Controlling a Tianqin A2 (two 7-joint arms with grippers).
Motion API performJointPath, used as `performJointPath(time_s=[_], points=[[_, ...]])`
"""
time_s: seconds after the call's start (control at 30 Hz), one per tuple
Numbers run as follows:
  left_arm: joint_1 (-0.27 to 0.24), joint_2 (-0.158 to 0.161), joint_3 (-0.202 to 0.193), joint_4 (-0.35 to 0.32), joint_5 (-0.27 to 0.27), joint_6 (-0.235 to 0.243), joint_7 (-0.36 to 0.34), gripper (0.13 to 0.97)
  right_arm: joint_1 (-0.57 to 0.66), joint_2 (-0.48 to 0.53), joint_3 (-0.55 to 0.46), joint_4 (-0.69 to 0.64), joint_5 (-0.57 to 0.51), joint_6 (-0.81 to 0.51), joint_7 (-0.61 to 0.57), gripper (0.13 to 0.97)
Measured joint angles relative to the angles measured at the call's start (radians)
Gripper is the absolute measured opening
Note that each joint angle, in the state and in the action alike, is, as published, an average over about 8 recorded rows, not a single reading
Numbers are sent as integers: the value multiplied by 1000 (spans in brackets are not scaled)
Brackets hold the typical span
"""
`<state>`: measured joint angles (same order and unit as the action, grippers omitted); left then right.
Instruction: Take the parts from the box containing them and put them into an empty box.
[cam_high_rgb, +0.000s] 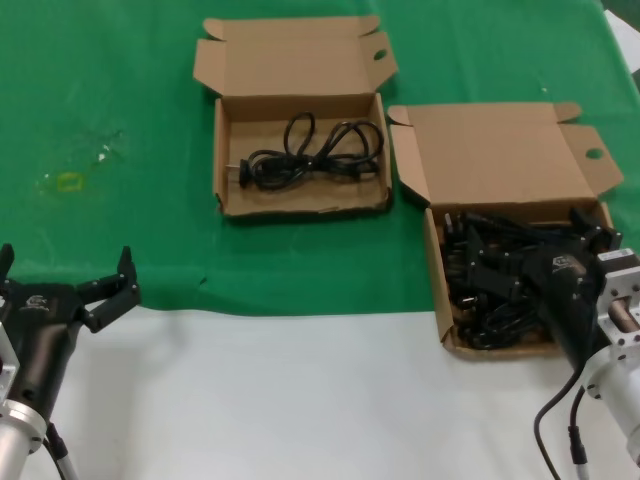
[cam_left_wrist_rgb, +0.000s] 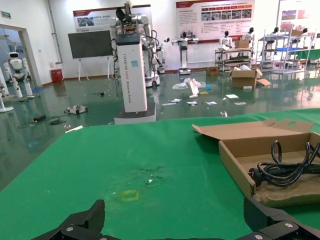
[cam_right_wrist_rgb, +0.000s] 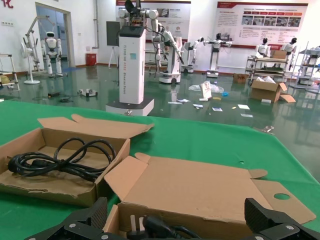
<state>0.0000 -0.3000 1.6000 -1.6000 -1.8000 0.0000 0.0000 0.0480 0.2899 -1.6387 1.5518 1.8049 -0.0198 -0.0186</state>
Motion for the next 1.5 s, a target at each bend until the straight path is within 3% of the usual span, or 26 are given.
performJointPath(time_s=[1.5], points=[[0,0,0,0,0,0,0,966,0,0,0,0,0,0,0,966]])
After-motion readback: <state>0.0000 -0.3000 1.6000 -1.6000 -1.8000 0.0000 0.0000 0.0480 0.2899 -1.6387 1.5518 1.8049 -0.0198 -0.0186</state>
